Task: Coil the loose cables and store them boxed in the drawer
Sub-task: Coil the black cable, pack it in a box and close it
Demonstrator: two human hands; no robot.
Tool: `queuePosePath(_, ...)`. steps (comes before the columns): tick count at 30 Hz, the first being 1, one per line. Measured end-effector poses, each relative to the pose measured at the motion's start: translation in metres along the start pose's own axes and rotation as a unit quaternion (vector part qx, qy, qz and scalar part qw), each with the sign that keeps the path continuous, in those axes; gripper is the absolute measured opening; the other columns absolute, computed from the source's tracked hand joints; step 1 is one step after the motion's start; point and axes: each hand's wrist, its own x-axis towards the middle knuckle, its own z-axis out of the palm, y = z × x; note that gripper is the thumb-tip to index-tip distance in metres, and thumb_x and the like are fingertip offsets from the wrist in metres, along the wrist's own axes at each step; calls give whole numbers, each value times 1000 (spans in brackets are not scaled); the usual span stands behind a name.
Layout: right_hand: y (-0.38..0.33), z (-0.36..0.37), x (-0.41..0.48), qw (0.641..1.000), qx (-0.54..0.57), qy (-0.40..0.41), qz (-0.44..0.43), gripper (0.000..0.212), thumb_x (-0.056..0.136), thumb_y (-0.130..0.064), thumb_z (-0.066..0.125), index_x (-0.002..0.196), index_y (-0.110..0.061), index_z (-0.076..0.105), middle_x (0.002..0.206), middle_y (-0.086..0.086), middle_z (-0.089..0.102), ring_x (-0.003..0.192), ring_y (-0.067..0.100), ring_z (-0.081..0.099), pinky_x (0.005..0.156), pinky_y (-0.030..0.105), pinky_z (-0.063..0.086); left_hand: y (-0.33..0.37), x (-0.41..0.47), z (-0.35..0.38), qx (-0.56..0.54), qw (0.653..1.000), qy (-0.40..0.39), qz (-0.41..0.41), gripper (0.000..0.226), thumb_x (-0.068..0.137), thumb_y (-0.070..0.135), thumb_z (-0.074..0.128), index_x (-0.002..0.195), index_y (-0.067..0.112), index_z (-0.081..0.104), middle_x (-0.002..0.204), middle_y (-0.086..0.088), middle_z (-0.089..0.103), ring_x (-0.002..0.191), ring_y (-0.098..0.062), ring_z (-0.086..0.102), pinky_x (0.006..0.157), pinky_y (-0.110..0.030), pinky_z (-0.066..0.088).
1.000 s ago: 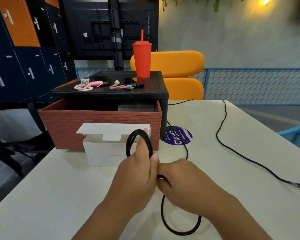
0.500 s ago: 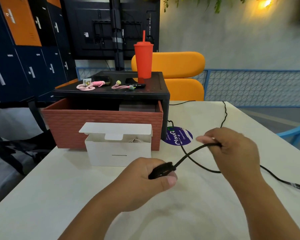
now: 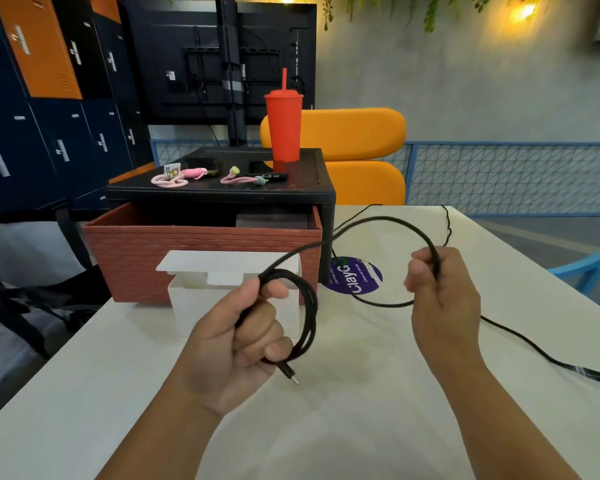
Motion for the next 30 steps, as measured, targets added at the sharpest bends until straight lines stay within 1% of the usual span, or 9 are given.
queuePosePath(2,-2,2,3,991,123,-18,57,13,93,-29,48,82,-30,55,57,-11,53,61,3,50,69,17,46,2,-2,-2,-3,999,32,20,46,104,22,17,122,-9,46,63,-7,36,58,-20,35,77,-34,44)
queuePosePath(5,-3,-7,7,973,201,-53,101,20,91,-38,46,86,-31,64,49,-12,38,46,3,34,48,19,34,6,-2,-5,7,998,28,58,47,104,24,17,122,-8,46,64,-7,36,58,-19,35,77,-33,43)
queuePosePath(9,17,-24,13,993,-46,-109,-15,27,88,-42,51,72,-29,67,66,-2,62,63,4,55,62,18,44,16,-8,-5,-18,996,25,80,48,104,27,18,120,-8,47,64,-8,36,59,-19,35,77,-32,41)
queuePosePath(11,22,-29,15,979,-154,-132,-30,55,78,-60,38,68,-14,66,66,8,59,65,16,55,61,32,44,17,-9,-4,-22,996,27,82,48,104,27,19,120,-8,47,64,-9,36,59,-20,35,78,-33,41)
queuePosePath(15,23,-27,17,958,-242,-144,-49,62,77,-66,23,77,-21,67,68,-4,51,68,21,51,55,24,33,16,-10,-2,-24,996,26,79,49,104,27,18,121,-8,47,65,-9,36,60,-20,35,78,-33,40)
queuePosePath(21,12,-4,5,938,-300,-112,-133,52,89,-50,32,124,-19,56,109,8,57,101,30,52,89,52,38,13,-6,-8,-46,998,13,34,49,104,26,16,122,-8,47,64,-8,36,59,-20,35,78,-34,44)
queuePosePath(24,-11,11,-15,957,-182,-174,-146,55,90,-64,18,128,-34,46,114,-8,56,110,8,44,103,61,27,0,1,-3,8,998,47,43,34,94,30,51,104,1,65,51,1,29,45,-13,29,61,-24,50)
queuePosePath(27,-31,27,-34,960,-14,-258,-103,59,85,-72,15,124,-41,48,108,-21,60,107,-7,48,109,50,22,-11,3,10,131,971,188,62,26,68,36,77,76,12,73,43,6,14,34,-8,16,42,-18,42)
queuePosePath(30,-42,34,-43,964,79,-246,-59,40,86,-66,29,109,-44,54,91,-25,62,87,-1,58,83,16,42,-18,8,19,154,954,250,56,26,80,31,59,69,12,72,41,5,11,28,-4,22,40,-19,40)
